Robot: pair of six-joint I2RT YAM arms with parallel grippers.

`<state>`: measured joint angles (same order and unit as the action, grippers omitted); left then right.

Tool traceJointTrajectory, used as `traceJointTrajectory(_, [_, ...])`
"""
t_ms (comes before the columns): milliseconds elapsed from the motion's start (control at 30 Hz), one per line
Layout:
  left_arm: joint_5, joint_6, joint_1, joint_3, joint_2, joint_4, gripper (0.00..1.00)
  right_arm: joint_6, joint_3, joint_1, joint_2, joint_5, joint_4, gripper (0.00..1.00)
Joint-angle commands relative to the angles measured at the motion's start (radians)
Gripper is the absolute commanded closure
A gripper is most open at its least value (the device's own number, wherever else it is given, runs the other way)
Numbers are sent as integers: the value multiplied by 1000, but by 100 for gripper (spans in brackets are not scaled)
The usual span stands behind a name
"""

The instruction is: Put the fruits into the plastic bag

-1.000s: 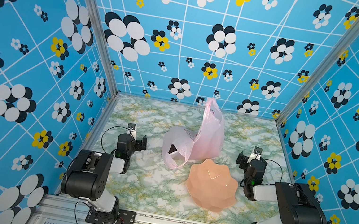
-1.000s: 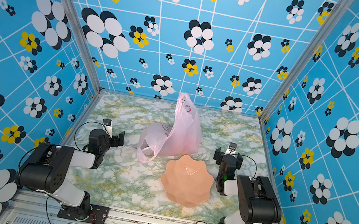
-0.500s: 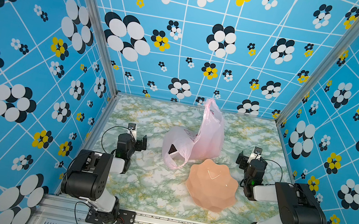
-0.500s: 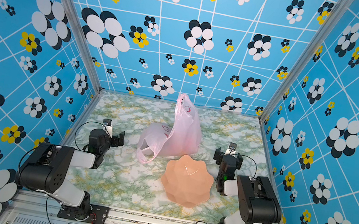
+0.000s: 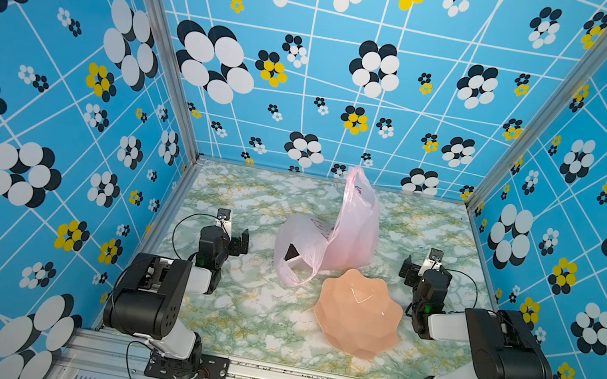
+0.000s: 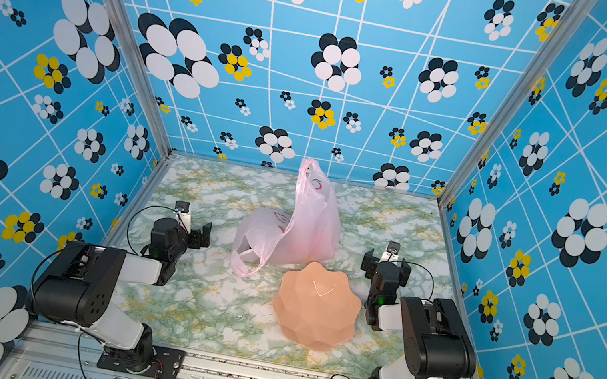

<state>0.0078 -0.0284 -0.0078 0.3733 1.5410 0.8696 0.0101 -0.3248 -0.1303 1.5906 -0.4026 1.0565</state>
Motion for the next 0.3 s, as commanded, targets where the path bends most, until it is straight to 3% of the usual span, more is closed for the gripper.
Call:
traceJointTrajectory(0, [-12,18,-5,12,-1,28,1,-8,-21,6,-18,15,-27,1])
traceJointTrajectory(267, [-11,18,-5,13,-1,28,1,-3,-22,47,-22,50,-36,1])
